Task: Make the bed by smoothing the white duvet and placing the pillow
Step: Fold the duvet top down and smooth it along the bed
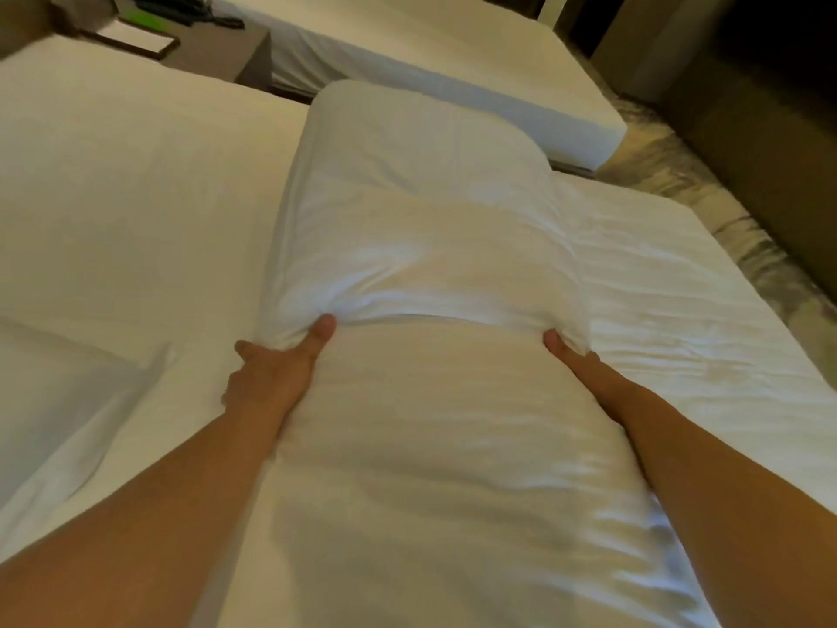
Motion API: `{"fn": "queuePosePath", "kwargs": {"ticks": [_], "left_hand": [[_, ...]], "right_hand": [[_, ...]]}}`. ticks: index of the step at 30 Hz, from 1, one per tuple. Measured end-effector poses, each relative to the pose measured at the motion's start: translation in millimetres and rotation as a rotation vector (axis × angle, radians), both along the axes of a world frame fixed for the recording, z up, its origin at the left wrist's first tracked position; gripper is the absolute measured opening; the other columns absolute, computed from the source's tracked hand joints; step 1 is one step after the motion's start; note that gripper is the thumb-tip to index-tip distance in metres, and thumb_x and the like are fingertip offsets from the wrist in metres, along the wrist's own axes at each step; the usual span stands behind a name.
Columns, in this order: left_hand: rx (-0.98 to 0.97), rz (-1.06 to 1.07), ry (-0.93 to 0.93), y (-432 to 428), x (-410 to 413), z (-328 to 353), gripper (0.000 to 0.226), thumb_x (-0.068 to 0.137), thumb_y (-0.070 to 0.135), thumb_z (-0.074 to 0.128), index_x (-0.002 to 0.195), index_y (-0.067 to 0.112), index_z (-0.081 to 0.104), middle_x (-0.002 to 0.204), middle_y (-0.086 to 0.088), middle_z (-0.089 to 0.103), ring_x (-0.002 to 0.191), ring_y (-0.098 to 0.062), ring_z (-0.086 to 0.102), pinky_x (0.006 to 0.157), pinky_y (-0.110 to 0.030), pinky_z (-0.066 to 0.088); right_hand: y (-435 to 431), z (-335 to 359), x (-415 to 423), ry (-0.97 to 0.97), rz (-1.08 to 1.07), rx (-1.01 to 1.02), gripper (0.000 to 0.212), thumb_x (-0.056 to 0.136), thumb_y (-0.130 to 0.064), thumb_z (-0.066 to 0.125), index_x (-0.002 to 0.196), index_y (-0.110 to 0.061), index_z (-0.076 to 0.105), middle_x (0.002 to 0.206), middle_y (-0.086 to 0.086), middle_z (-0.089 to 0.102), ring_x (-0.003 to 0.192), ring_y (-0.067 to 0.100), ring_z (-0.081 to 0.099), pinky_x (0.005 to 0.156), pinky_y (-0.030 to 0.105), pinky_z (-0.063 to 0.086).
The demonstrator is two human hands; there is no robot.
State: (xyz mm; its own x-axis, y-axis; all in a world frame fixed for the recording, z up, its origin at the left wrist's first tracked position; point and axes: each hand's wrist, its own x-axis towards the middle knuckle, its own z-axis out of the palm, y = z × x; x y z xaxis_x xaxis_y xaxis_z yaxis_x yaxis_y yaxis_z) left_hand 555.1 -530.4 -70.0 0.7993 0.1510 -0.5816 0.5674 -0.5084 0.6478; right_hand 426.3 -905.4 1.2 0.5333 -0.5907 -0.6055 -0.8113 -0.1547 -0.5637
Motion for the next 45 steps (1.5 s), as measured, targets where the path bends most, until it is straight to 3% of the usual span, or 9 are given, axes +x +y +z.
{"fn": "queuePosePath", "kwargs": {"ticks": [8,15,18,21,25,32,36,40,45], "left_hand": [[0.024,-0.098,-0.098,9.7,-0.4,0.6,0.133,0.063,0.101,0.046,0.152,0.001,0.043,0.153,-0.022,0.049,0.132,-0.039,0.054,0.104,-0.042,0.044],[-0.37,0.115,-0.042,42.7,-36.1,80.1,0.109,0.062,0.076,0.08,0.136,-0.001,0.059,0.123,-0.016,0.069,0.097,-0.03,0.068,0.081,-0.035,0.052],[-0.436,0.142,-0.073,64.8,-57.4,136.7,0.1,0.06,0.074,0.082,0.127,0.001,0.066,0.109,-0.013,0.075,0.092,-0.029,0.072,0.08,-0.036,0.057],[-0.449,0.168,-0.097,91.6,-80.5,195.1,0.09,0.069,0.068,0.08,0.128,0.002,0.065,0.108,-0.012,0.075,0.093,-0.028,0.072,0.072,-0.031,0.056],[-0.443,0.199,-0.14,132.6,-103.0,270.1,0.081,0.075,0.062,0.079,0.128,0.002,0.064,0.105,-0.01,0.074,0.09,-0.025,0.071,0.067,-0.028,0.054],[-0.421,0.219,-0.231,225.7,-78.7,377.0,0.067,0.077,0.061,0.078,0.112,0.006,0.062,0.093,-0.006,0.071,0.082,-0.022,0.069,0.061,-0.028,0.05],[-0.375,0.21,-0.312,292.8,-25.3,423.9,0.102,0.059,0.076,0.082,0.13,0.006,0.061,0.109,-0.008,0.075,0.091,-0.028,0.074,0.078,-0.037,0.06],[-0.312,0.133,-0.384,366.0,41.9,465.1,0.081,0.072,0.069,0.079,0.124,0.008,0.066,0.11,-0.007,0.075,0.09,-0.027,0.073,0.077,-0.036,0.057],[0.036,0.01,-0.342,468.1,157.2,452.1,0.089,0.088,0.069,0.062,0.149,0.006,0.048,0.151,-0.017,0.052,0.13,-0.038,0.056,0.101,-0.043,0.044]], "right_hand": [[33.7,0.5,0.9,-0.196,0.018,-0.151,0.101,0.08,-0.07,0.07,0.156,-0.012,0.039,0.155,0.015,0.05,0.125,0.03,0.056,0.089,0.033,0.039],[76.0,90.4,-39.6,-0.366,0.04,-0.087,0.128,0.041,-0.101,0.061,0.138,-0.016,0.059,0.119,0.003,0.065,0.096,0.019,0.062,0.079,0.033,0.046],[90.1,140.2,-61.1,-0.437,0.003,-0.038,0.099,0.063,-0.085,0.066,0.127,-0.01,0.066,0.096,0.0,0.07,0.082,0.013,0.065,0.064,0.03,0.047],[110.0,185.7,-80.2,-0.48,-0.006,-0.012,0.108,0.035,-0.095,0.072,0.11,-0.017,0.071,0.089,0.004,0.076,0.078,0.021,0.072,0.058,0.029,0.05],[152.3,241.2,-93.9,-0.547,0.018,0.067,0.072,0.077,-0.07,0.074,0.116,-0.01,0.07,0.085,0.008,0.075,0.068,0.019,0.068,0.049,0.026,0.049],[239.9,307.8,-60.5,-0.6,0.067,0.11,0.052,0.088,-0.059,0.066,0.114,-0.014,0.069,0.089,0.013,0.075,0.078,0.03,0.069,0.061,0.034,0.05],[304.6,346.5,-13.2,-0.643,0.087,0.079,0.054,0.089,-0.061,0.063,0.115,-0.014,0.065,0.093,0.012,0.072,0.082,0.031,0.068,0.061,0.034,0.05],[375.5,377.5,51.6,-0.69,0.107,0.068,0.052,0.092,-0.062,0.06,0.121,-0.019,0.059,0.088,-0.003,0.064,0.079,0.017,0.061,0.058,0.029,0.042],[466.1,359.2,156.8,-0.558,0.208,0.18,0.072,0.081,-0.073,0.07,0.128,-0.021,0.053,0.101,0.0,0.066,0.084,0.017,0.064,0.065,0.031,0.05]]}}
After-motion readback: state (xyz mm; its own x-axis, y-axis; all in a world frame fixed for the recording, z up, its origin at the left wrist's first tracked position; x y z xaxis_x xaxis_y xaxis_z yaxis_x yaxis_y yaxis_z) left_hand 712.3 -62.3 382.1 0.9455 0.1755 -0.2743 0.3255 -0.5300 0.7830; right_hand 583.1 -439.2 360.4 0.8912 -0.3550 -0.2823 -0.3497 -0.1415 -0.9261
